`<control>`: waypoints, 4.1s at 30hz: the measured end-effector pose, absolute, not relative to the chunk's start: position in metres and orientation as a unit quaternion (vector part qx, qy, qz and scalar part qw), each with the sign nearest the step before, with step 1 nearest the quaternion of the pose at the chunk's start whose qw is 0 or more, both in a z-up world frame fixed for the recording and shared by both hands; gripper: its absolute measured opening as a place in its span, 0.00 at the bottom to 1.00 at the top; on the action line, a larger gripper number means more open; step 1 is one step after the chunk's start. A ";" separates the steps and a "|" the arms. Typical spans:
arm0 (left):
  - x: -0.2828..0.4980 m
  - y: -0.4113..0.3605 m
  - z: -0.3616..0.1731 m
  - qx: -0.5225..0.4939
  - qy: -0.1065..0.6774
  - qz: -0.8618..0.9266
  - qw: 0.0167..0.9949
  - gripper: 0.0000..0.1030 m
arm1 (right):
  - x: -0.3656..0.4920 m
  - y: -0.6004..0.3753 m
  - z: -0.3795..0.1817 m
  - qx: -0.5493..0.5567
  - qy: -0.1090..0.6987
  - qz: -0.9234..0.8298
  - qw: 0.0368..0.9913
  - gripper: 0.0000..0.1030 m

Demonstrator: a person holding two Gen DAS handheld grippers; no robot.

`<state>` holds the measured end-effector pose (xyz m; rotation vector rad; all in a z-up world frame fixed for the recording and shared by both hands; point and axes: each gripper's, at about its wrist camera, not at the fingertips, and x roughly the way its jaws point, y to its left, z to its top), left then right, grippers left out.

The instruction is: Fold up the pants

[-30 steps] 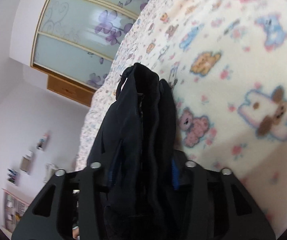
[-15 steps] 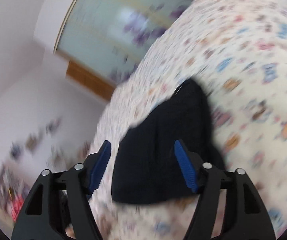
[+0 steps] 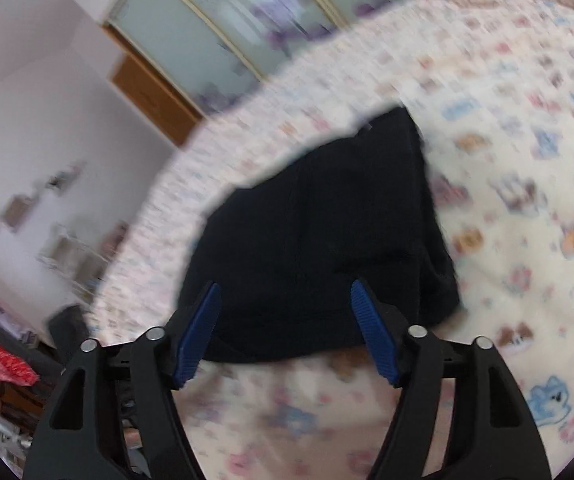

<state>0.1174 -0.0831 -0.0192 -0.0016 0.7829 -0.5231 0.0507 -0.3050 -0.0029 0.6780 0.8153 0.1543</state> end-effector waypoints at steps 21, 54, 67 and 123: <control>0.091 -0.042 -0.006 -0.050 0.348 -0.217 0.911 0.98 | 0.000 -0.331 -0.001 0.422 0.304 0.062 0.852 0.88; -0.002 -0.029 -0.005 0.051 0.255 -0.121 0.958 0.98 | -0.085 -0.196 0.022 0.014 0.231 -0.123 0.965 0.99; -0.007 -0.052 -0.014 0.099 0.259 -0.130 0.952 0.98 | -0.090 -0.199 0.007 -0.003 0.249 -0.132 0.960 0.99; -0.005 -0.050 -0.014 0.078 0.264 -0.127 0.953 0.98 | -0.083 -0.196 0.005 0.006 0.258 -0.113 0.960 0.99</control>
